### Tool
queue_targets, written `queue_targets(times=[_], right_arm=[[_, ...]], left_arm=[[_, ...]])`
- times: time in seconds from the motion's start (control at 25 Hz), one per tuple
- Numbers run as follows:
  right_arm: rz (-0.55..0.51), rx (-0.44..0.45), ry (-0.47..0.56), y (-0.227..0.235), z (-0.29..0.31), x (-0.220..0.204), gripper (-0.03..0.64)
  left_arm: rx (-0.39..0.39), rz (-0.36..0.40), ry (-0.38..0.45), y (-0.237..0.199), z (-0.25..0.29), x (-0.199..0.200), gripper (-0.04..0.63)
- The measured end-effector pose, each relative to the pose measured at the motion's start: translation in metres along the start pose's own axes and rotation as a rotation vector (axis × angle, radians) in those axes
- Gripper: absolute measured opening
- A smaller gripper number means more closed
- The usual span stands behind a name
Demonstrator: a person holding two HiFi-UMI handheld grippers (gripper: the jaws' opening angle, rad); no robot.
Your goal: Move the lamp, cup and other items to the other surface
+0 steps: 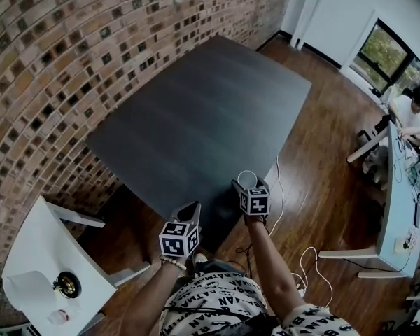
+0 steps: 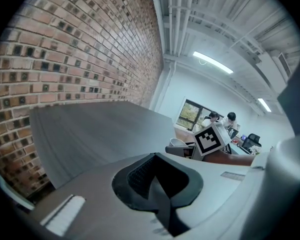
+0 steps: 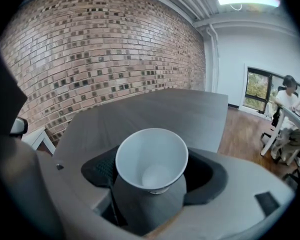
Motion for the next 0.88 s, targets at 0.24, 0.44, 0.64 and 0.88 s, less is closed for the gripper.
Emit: queue_targets(times=[0.24, 0.44, 0.64, 0.88], right_arm=[[-0.05, 0.054, 0.018, -0.028, -0.014, 0.015, 0.385], [-0.128, 0.166, 0.037, -0.074, -0.025, 0.031, 0.382], [-0.22, 0.266, 0.033, -0.143, -0.039, 0.032, 0.38], [-0.374, 0.451, 0.009, -0.272, -0.06, 0.009, 0.379]], left_arm=[[0.057, -0.027, 0.021, -0.009, -0.025, -0.006, 0.0], [0.153, -0.069, 0.051, -0.013, -0.063, -0.015, 0.0], [0.258, -0.13, 0.088, -0.03, -0.124, -0.037, 0.0], [0.456, -0.241, 0.143, -0.05, -0.238, -0.087, 0.0]])
Point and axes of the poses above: the fingertips, and each gripper's own axes: z forward along the fingers, y to its right, x out of its top, the point moved 7 cm from there along -z, backward along the fingers, and after that the axes turned 5 degrees about z, right-handed, at the moved point
